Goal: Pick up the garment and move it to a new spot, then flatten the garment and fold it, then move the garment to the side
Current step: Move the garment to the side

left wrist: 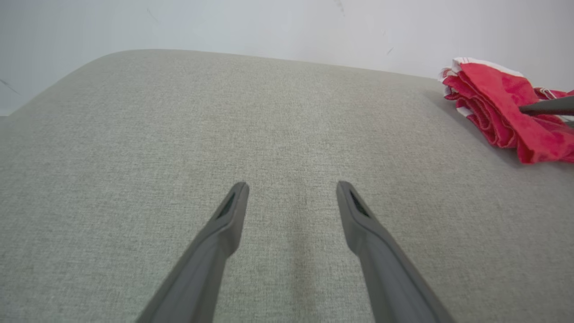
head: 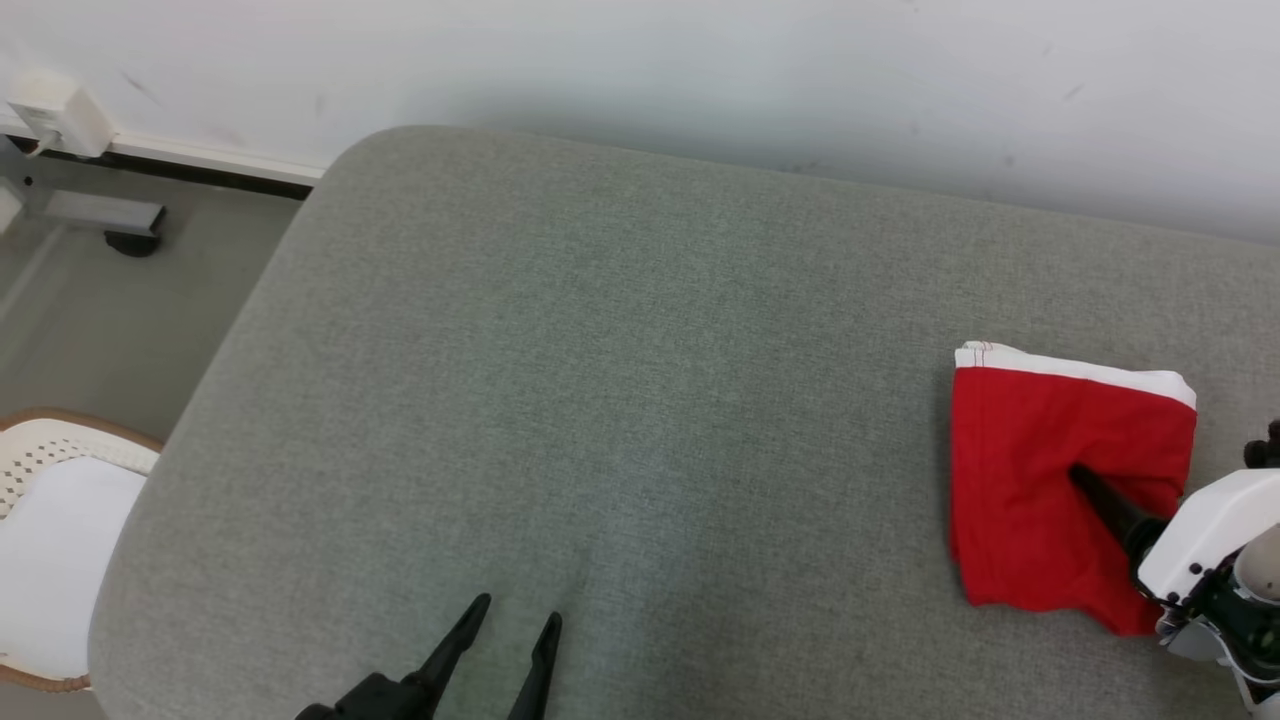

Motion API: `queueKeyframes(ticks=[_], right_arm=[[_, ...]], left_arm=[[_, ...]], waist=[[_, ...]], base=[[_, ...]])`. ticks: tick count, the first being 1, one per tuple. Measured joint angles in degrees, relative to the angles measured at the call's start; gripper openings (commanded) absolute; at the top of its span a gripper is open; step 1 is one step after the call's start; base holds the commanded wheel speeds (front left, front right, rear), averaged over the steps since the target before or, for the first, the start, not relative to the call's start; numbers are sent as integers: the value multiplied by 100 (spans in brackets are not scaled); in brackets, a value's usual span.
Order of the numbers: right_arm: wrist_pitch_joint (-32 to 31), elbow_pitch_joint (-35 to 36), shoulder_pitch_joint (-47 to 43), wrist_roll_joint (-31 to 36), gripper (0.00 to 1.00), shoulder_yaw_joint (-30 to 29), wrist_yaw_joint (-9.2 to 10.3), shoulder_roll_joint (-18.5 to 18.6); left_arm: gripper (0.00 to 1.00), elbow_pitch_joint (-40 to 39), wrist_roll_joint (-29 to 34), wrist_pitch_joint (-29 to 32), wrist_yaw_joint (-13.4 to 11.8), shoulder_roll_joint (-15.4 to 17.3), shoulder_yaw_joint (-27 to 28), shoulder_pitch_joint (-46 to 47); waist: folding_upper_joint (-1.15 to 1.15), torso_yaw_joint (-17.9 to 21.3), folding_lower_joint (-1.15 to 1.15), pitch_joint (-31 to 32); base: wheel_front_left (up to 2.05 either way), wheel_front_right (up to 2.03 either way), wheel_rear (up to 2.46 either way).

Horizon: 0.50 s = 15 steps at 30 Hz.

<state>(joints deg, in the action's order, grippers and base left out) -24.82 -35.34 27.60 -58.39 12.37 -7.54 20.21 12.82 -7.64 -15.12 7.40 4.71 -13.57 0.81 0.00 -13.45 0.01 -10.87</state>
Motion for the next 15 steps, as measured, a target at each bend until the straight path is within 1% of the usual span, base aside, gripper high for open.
queueKeyframes(ticks=[1,2,3,4,5,10,15], right_arm=[[52,5,6,-23,100,55,0,-1],[122,7,14,-23,76,114,0,3],[193,3,23,-30,48,160,0,8],[266,-4,32,-52,30,204,0,16],[342,-14,45,-52,0,266,0,35],[635,-67,120,-69,0,453,0,169],[765,-46,178,-91,0,694,0,366]], left_arm=[[100,3,-4,0,0,-2,-4,0],[100,5,-4,0,0,-2,-3,0],[100,7,-4,0,0,-7,-3,1],[100,7,-4,0,0,-12,-3,1],[100,8,-5,0,0,-13,0,1],[100,-5,-16,0,0,-44,64,-12],[100,-31,-42,1,10,-81,113,-55]], waist=[[0,-10,0,3],[0,-17,0,7],[0,-23,0,12],[0,-28,0,15],[0,-29,0,19],[0,38,0,39],[0,245,-1,55]], base=[[0,0,0],[0,0,0],[0,0,0],[0,0,0],[0,0,0],[0,0,0],[0,0,0]])
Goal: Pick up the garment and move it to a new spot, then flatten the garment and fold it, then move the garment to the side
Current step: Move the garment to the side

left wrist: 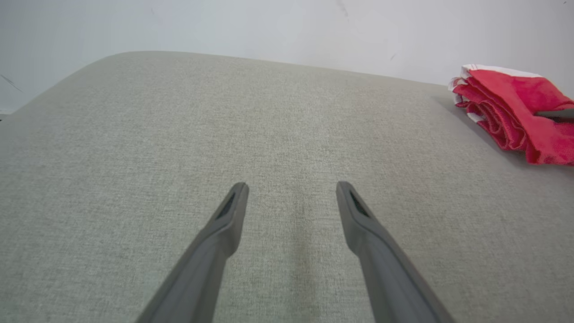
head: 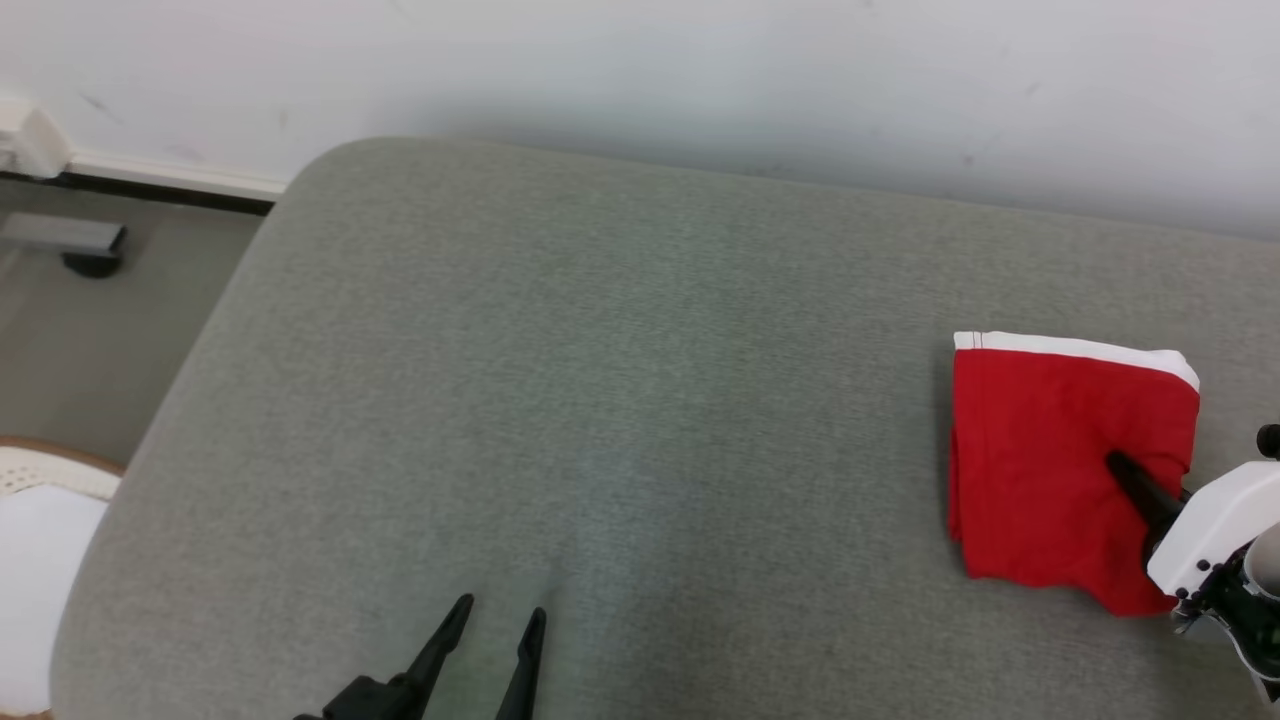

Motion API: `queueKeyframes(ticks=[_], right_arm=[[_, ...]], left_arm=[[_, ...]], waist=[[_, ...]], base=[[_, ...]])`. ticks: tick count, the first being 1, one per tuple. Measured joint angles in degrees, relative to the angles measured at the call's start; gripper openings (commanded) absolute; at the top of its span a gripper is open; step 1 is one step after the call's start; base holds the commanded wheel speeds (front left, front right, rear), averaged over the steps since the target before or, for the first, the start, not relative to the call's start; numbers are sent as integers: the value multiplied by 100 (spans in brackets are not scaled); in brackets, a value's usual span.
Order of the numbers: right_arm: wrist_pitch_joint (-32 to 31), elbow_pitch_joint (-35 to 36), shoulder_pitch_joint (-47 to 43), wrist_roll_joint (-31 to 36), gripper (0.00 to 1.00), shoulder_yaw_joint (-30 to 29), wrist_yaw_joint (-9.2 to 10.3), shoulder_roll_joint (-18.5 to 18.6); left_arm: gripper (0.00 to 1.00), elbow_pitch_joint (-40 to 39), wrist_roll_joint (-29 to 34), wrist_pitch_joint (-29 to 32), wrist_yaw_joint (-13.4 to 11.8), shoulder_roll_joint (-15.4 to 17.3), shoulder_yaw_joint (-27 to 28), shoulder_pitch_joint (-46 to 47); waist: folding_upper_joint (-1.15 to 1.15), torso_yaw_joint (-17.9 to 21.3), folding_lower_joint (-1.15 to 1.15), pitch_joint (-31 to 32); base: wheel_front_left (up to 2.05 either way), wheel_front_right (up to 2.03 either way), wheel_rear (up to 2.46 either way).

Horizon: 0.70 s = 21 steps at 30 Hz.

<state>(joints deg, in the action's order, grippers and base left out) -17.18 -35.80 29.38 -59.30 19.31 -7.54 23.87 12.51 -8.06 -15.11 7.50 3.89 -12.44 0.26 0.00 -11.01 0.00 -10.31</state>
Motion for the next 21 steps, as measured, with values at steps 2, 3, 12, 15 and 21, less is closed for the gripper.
queueKeyframes(ticks=[2,3,12,15,21], right_arm=[[30,23,42,32,0,125,0,96],[65,41,90,57,0,185,0,153],[108,188,695,520,0,490,0,812],[-48,108,923,708,0,489,0,1114],[-350,-330,1496,1221,0,305,0,1641]], left_arm=[[100,-23,-4,0,0,-15,16,-18],[100,-44,-4,-1,0,-20,27,-21],[100,-136,-19,0,0,-51,-105,224],[100,-111,-22,0,0,-21,-221,376],[100,-22,-59,-1,2,77,-341,570]], waist=[[0,124,0,2],[0,195,0,-1],[0,917,0,-193],[0,1031,0,-376],[0,987,0,-648]], base=[[0,0,0],[0,0,0],[0,0,0],[0,0,0],[0,0,0]])
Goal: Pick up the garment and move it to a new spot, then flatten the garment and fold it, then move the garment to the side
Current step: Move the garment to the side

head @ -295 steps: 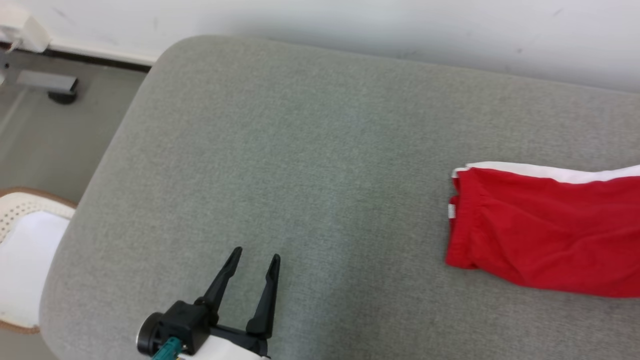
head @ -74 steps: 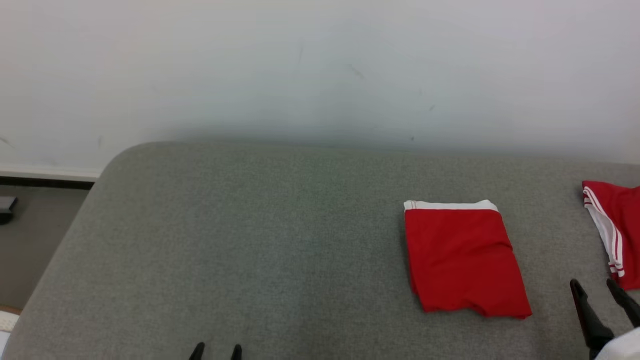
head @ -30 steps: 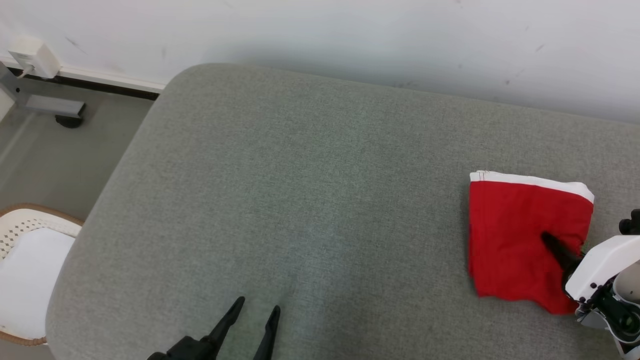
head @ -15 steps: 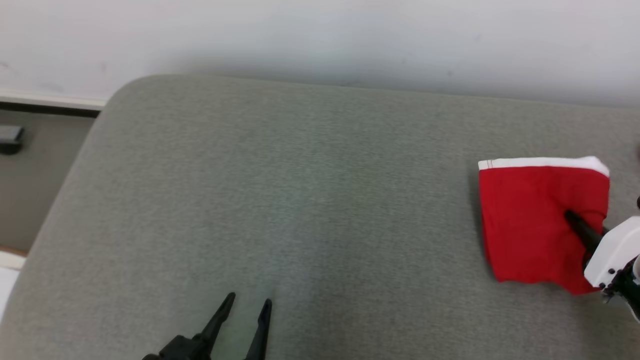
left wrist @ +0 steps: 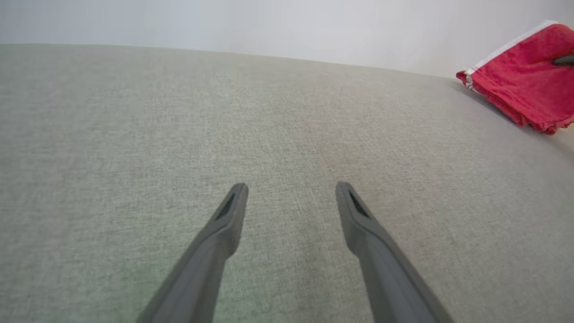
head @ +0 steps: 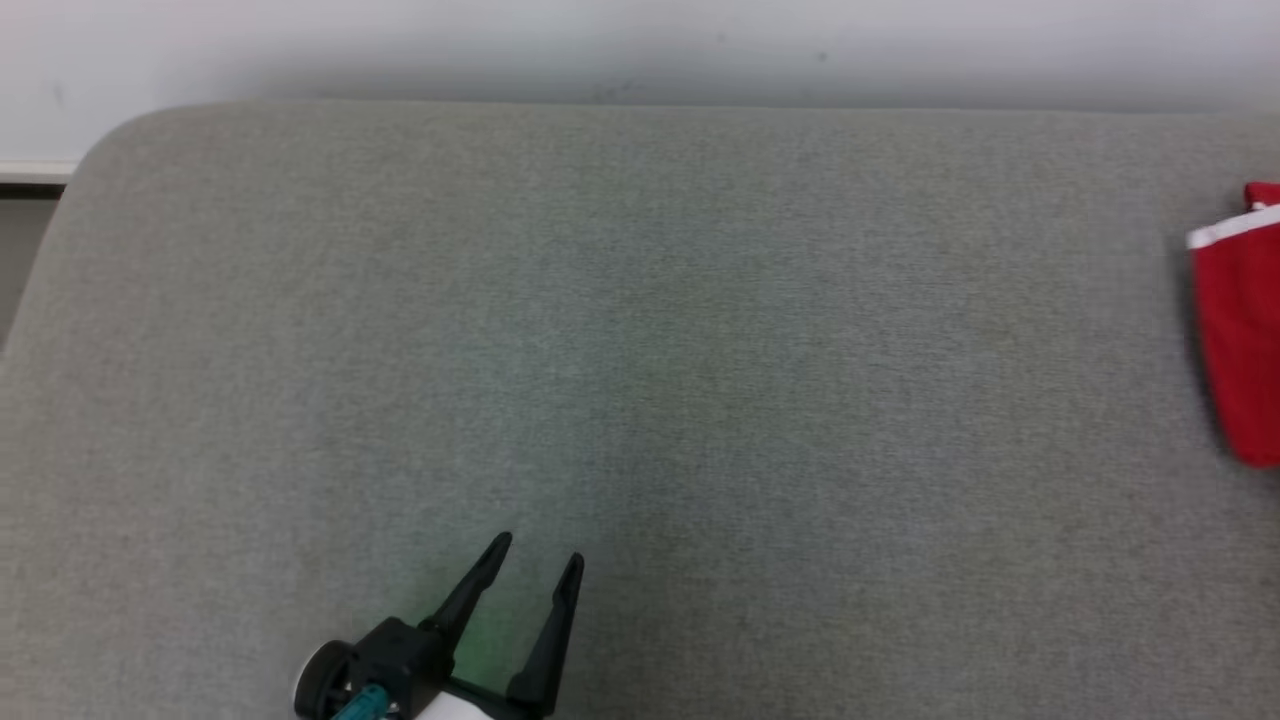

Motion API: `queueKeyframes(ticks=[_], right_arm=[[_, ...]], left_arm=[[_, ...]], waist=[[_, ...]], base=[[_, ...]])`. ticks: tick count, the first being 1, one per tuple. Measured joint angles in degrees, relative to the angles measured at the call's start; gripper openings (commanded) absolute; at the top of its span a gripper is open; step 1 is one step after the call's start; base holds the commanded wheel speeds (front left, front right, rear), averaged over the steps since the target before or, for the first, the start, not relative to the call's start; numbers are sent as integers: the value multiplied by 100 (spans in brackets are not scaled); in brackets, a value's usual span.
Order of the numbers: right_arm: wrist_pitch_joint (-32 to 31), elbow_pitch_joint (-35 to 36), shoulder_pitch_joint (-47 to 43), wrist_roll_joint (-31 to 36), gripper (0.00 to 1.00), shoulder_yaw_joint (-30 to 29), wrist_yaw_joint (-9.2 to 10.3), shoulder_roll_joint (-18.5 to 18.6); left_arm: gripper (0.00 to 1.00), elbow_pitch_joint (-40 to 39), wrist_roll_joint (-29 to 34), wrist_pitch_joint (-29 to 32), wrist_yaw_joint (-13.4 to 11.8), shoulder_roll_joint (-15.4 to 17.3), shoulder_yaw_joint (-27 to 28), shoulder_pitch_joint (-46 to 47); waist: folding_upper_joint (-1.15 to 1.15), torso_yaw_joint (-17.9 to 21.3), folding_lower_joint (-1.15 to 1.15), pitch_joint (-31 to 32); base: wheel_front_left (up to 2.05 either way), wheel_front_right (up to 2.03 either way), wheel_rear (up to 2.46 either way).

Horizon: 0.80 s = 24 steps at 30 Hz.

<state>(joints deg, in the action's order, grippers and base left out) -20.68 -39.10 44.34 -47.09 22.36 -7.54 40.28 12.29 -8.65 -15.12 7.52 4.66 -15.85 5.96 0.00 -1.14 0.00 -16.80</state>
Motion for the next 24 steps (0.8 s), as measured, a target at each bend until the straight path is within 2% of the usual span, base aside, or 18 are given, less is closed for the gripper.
queueKeyframes(ticks=[7,9,10,11,12,19,24], right_arm=[[-153,-505,395,754,0,-119,0,316],[-200,-639,428,948,11,-211,-1,308],[-198,-714,482,1032,25,-282,0,315],[-183,-771,508,1181,87,-347,-1,339],[-160,-854,520,1329,100,-407,-1,358],[127,-1214,586,2213,100,-959,0,520],[500,-1007,464,2549,100,-1181,0,428]], left_arm=[[100,31,-18,0,0,59,21,-45],[100,23,-19,0,0,53,54,-58],[100,18,-20,0,0,52,80,-56],[100,12,-20,0,0,43,91,-55],[100,3,-20,0,0,33,96,-55],[100,-12,-19,0,0,14,246,-61],[100,-47,-19,0,0,-9,356,-75]], waist=[[0,-292,0,-87],[0,-341,0,-109],[0,-353,0,-130],[0,-363,0,-146],[0,-368,0,-157],[0,-288,0,-171],[0,-194,0,-77]], base=[[0,0,0],[0,0,0],[0,0,0],[0,0,0],[0,0,0],[0,0,0],[0,0,0]])
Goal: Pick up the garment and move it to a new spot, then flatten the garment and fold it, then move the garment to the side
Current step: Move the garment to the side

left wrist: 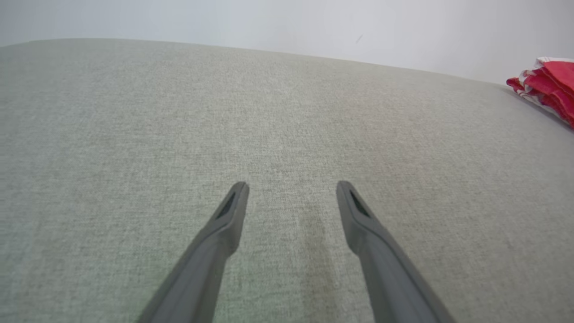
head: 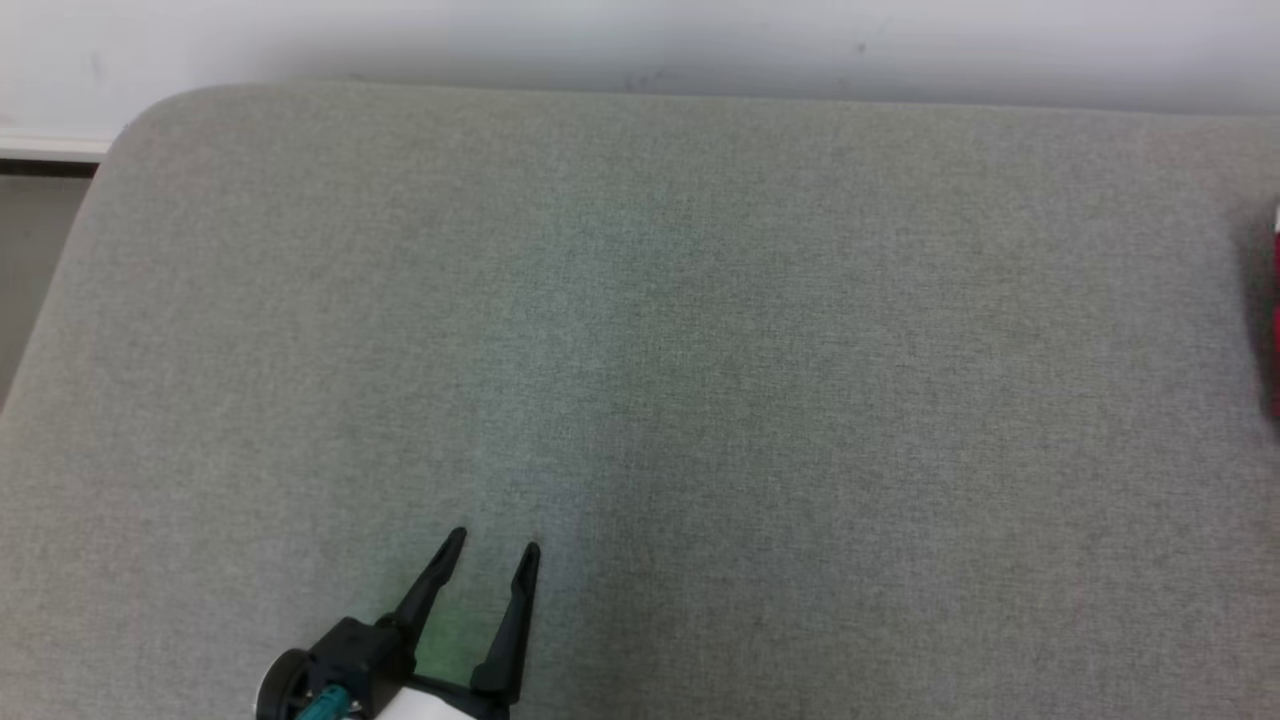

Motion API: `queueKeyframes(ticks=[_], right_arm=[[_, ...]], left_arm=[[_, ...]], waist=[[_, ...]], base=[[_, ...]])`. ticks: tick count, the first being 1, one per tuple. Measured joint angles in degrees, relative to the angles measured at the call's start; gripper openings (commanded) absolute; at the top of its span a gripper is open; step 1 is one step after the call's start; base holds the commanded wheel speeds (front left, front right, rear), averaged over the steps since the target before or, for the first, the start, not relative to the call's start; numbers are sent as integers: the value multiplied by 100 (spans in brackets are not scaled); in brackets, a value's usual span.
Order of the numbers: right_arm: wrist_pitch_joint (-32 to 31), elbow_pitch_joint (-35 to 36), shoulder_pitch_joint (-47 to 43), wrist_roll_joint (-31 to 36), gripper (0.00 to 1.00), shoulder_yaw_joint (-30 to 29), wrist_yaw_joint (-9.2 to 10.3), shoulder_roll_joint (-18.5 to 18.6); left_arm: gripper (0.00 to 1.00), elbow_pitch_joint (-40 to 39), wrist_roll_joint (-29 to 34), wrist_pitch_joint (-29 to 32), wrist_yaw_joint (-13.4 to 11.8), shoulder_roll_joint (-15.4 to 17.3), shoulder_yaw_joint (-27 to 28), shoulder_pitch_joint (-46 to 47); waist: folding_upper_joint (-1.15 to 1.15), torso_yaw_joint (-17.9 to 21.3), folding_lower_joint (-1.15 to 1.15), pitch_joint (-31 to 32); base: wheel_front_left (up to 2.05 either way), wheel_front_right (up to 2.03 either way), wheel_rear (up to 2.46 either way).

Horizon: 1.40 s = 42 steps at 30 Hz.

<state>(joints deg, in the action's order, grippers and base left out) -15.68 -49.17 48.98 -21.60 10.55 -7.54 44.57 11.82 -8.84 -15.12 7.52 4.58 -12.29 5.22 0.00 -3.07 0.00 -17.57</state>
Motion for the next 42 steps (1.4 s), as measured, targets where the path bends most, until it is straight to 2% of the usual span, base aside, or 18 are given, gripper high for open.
queueKeyframes(ticks=[5,12,16,20,25,33,39,42], right_arm=[[597,660,-475,-12,100,-131,0,-386],[1508,1657,-1733,-5,100,-279,-1,-854],[2067,2118,-2425,353,100,-719,0,-1202],[2474,2563,-3232,809,100,-1150,0,-1785],[2747,3092,-4125,1174,100,-1552,0,-2501],[3009,3355,-5034,1667,100,-1803,0,-3370],[3064,3481,-5306,1800,100,-1879,0,-3813],[3065,3556,-5414,1811,100,-1856,0,-3922]], left_arm=[[100,-92,2,0,0,-35,190,-130],[100,-185,8,0,-69,-93,531,-480],[100,-208,2,0,-153,-127,780,-726],[100,-212,10,0,-210,-142,906,-1015],[100,-189,97,0,-303,-154,1026,-1182],[100,-67,175,0,-216,-167,1005,-1307],[100,-20,222,0,-212,-168,1032,-1424],[100,-60,248,0,-227,-170,1021,-1451]], waist=[[0,64,0,239],[0,124,-1,796],[0,179,-1,1150],[0,266,-1,1507],[0,372,-1,1831],[0,298,-1,2030],[0,282,-1,2146],[0,275,-1,2190]], base=[[0,0,0],[0,0,0],[0,0,0],[0,0,0],[0,0,0],[0,0,0],[0,0,0],[0,0,0]])
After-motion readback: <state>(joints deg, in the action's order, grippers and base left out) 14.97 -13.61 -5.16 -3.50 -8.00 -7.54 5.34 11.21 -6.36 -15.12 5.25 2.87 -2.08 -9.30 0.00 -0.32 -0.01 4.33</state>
